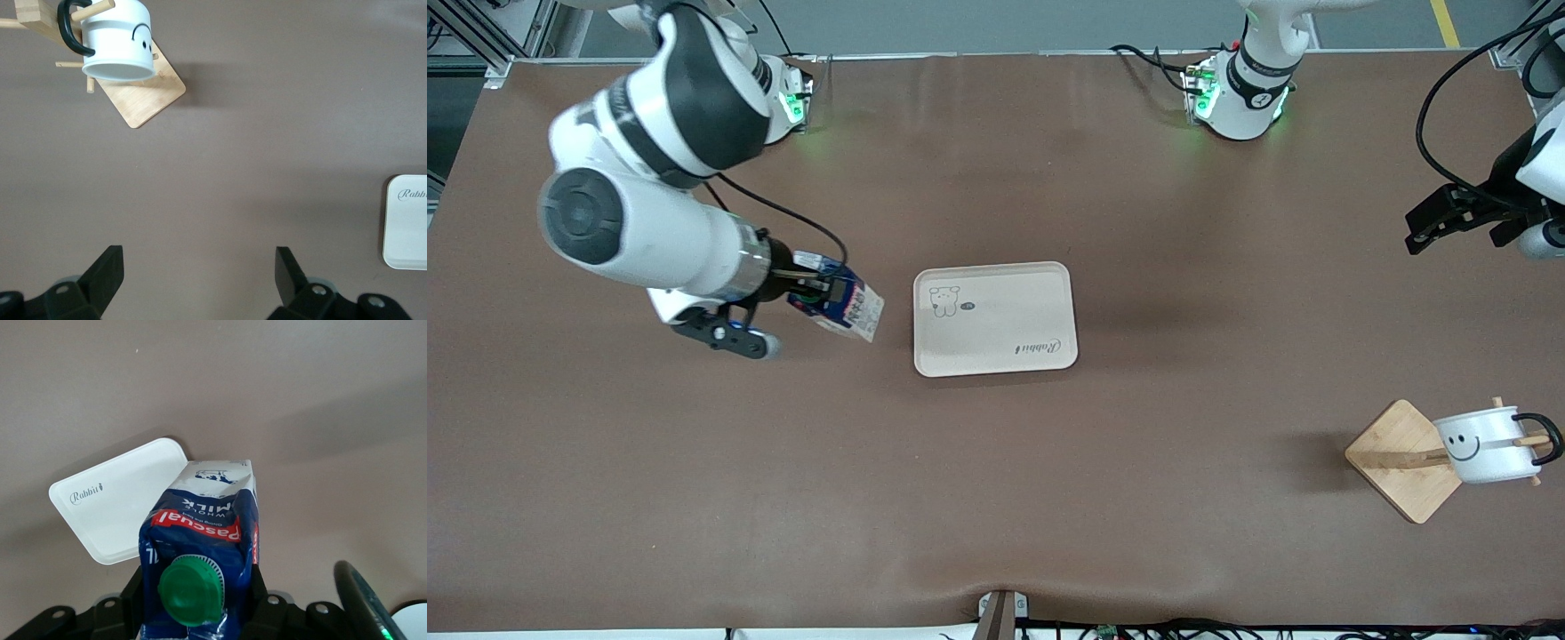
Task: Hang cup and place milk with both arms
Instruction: 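Lift the milk carton with the right gripper and carry it off the tray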
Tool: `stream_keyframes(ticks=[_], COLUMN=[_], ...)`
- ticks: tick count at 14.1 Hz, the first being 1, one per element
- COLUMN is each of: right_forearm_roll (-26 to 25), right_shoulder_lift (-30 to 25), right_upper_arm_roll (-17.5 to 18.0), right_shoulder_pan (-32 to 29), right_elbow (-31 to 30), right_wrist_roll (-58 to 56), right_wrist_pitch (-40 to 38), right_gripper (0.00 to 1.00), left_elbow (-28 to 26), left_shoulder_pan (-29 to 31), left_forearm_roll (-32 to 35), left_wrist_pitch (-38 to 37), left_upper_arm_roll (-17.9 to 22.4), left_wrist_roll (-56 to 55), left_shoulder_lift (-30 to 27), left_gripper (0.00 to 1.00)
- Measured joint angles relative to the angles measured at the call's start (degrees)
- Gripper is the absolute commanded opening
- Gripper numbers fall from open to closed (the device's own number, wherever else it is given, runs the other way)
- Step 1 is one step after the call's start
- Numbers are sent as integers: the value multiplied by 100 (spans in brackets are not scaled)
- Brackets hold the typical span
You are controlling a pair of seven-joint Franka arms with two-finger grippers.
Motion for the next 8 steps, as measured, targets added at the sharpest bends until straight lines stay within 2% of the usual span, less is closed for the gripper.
stream_keyframes(ticks=[1, 4, 8], right_forearm_roll=[-47, -666, -797], right_shoulder_lift=[-89, -399, -728], right_upper_arm_roll=[-6, -23, -53], right_shoulder_pan=[-139, -500, -1467], right_elbow=[1, -94, -922], right_wrist_roll=[-211, -763, -2301], right_wrist_pitch=[-123, -332, -206], right_gripper=[0, 0, 0], left_elbow=[-1, 0, 0], left_shoulder_pan=[-1, -9, -32], left_forearm_roll=[0, -6, -95], left_wrist_pitch=[-1, -1, -1], left_upper_arm_roll=[0, -2, -13], left_wrist_roll=[1, 1, 1], left_shoulder_lift=[-3, -7, -15], left_gripper=[100, 100, 100])
